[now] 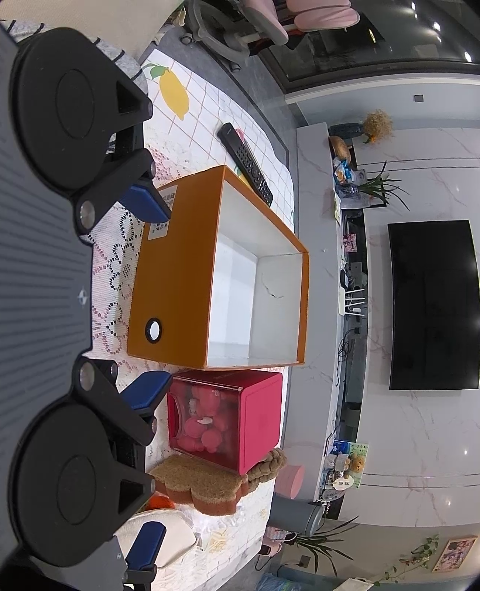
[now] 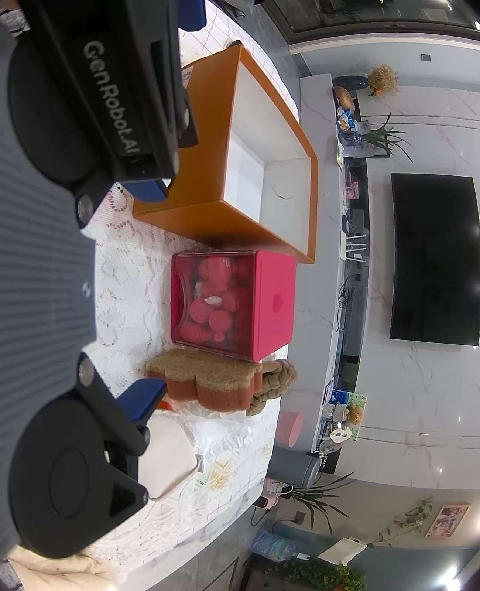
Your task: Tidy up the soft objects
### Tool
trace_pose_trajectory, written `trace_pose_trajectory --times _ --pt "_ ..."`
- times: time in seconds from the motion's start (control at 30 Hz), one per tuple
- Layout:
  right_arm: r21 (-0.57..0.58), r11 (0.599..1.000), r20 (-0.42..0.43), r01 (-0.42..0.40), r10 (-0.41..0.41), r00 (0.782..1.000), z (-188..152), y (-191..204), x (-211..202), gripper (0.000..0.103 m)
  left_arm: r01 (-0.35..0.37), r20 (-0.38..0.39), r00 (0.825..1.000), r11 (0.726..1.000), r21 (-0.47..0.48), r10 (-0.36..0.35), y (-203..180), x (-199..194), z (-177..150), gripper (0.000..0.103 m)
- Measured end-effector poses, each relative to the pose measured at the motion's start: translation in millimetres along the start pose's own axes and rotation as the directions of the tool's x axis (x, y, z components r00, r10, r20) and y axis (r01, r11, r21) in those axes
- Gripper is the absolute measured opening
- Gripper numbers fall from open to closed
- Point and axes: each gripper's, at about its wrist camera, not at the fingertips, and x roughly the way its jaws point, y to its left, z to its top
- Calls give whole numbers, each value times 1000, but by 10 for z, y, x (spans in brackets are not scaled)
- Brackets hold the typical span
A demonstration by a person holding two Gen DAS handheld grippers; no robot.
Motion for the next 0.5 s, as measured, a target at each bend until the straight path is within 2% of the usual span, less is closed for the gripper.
trace_pose_trajectory --times 0.5 --pt "-10 1000 -11 -5 5 1000 1 16 34 99 0 -12 1000 1000 -11 0 27 30 -32 103"
